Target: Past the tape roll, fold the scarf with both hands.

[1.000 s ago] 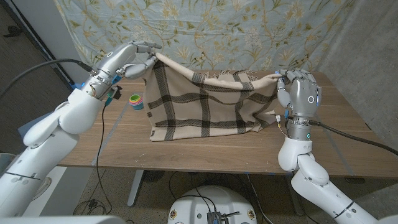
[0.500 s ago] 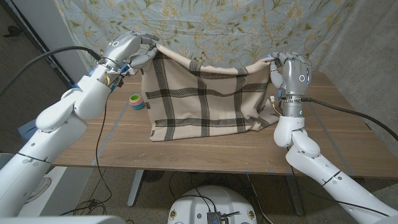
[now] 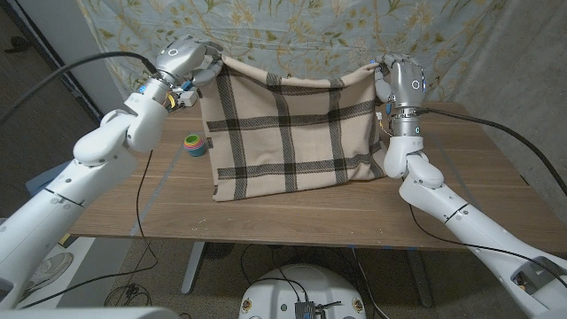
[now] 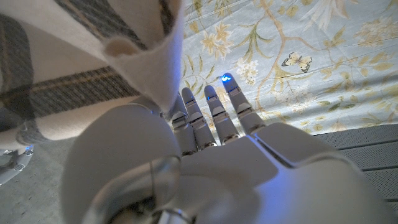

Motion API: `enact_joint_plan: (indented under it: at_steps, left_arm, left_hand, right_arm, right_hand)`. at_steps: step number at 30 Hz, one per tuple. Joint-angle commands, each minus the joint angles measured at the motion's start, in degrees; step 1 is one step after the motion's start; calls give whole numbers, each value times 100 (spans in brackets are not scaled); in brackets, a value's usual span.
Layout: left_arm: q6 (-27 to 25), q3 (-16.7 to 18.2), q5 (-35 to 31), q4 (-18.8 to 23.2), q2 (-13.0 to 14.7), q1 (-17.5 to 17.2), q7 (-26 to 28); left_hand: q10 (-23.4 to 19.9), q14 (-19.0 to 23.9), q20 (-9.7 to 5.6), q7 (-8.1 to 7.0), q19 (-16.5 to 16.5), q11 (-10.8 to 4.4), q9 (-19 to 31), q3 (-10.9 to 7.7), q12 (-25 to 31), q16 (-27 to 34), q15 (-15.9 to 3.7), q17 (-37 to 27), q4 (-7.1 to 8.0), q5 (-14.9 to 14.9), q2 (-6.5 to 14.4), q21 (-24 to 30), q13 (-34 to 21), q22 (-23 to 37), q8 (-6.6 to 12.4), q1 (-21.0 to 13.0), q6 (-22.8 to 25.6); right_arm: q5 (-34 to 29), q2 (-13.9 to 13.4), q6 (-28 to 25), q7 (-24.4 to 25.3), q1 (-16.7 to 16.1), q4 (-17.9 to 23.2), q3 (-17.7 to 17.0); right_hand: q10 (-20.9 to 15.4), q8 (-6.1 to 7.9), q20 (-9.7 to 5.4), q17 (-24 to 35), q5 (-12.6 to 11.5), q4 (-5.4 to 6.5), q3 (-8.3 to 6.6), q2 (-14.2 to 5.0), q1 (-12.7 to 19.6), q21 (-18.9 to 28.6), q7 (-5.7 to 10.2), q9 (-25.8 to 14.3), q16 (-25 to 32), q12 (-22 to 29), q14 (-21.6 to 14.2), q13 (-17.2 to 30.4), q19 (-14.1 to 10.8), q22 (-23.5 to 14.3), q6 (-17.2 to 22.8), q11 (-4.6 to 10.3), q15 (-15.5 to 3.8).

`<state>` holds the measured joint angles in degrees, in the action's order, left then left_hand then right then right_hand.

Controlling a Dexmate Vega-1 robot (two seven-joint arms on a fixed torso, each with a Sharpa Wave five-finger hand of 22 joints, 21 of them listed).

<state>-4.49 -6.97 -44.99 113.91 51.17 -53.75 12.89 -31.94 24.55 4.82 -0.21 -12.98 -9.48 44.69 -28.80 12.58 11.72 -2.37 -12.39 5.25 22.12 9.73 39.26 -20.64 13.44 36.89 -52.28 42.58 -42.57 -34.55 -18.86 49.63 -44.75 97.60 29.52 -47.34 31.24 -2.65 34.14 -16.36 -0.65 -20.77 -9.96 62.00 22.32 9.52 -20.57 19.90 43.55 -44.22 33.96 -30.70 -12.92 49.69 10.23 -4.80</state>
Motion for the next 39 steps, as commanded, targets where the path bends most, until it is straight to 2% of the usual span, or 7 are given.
enact_joint_plan:
  at_steps: [1, 8, 17, 32, 34, 36, 39]
  left_arm:
    - [-775, -991, -431, -392, 240, 939, -87]
    - [-1087, -1583, -767, -690, 185, 1532, -350]
    - [-1376, -2275, -1172, -1210, -16, 2246, -843]
    - [-1746, -3270, -1776, -2361, -592, 3258, -1229]
    - [-1719, -3387, -1824, -2504, -643, 3372, -1220]
    - [-1730, -3511, -1920, -2639, -694, 3464, -1165]
    - [-1787, -3686, -2079, -2801, -770, 3583, -1139]
  left_hand:
    - [-85, -29, -1, 187, 43, -92, 51, -31, 25, 35, -554, -23, 20, 22, 91, 39, -39, 9, 74, -144, -227]
    - [-60, -33, -5, 183, 49, -89, 132, -45, 19, 41, -563, -24, 35, 14, 91, 68, -68, 2, 150, -153, -267]
    - [-39, -52, -19, 181, 60, -96, 188, -59, 14, 41, -570, -26, 49, 4, 94, 94, -93, -5, 211, -159, -297]
    - [-57, -58, -67, 140, 56, -124, 107, -105, 27, 52, -594, -32, 63, -34, 106, 154, -139, -19, 238, -180, -304]
    - [-75, -48, -88, 132, 44, -133, 93, -114, 35, 56, -609, -31, 57, -47, 101, 168, -146, -22, 253, -186, -278]
    - [-103, -21, -109, 120, 32, -150, 75, -125, 47, 64, -624, -28, 45, -64, 90, 182, -153, -26, 271, -196, -243]
    - [-162, 12, -118, 111, 24, -162, 36, -147, 70, 69, -636, -16, 2, -101, 52, 204, -166, -36, 300, -223, -190]
  right_arm:
    - [146, 86, 144, -302, 958, -814, 479]
    - [169, 170, 261, -384, 1453, -1322, 749]
    - [334, 439, 497, -393, 2119, -2265, 1098]
    - [601, 1030, 946, -347, 3274, -4326, 1902]
    - [673, 1101, 1060, -325, 3407, -4592, 1997]
    - [751, 1149, 1231, -308, 3532, -4838, 2091]
    - [813, 1264, 1408, -175, 3714, -5238, 2250]
  right_hand:
    - [-30, 69, -265, 37, -44, 29, 5, -39, 40, 36, -31, -760, -26, 11, -83, -18, 15, -16, 8, 4, -810]
    - [-38, 77, -261, 61, -53, 39, 11, -38, 39, 64, -25, -741, -60, 12, -93, -45, 22, -13, 0, -1, -810]
    - [-47, 100, -259, 101, -64, 49, 22, -34, 38, 107, -19, -711, -112, 12, -104, -85, 29, -8, 11, 6, -812]
    - [-71, 124, -214, 128, -83, 39, 21, -20, 55, 164, -31, -671, -195, -13, -93, -184, 17, 4, 22, -27, -809]
    - [-100, 142, -186, 141, -87, 15, 19, -9, 78, 185, -72, -660, -200, -11, -102, -208, -12, 7, 62, -57, -825]
    - [-177, 159, -146, 188, -89, -86, 23, 43, 168, 226, -122, -627, -190, -3, -135, -265, -64, 16, 113, -139, -843]
    - [-332, 136, -65, 303, -81, -175, 37, 42, 252, 360, -254, -528, -90, 18, -345, -380, -295, 27, 190, -238, -816]
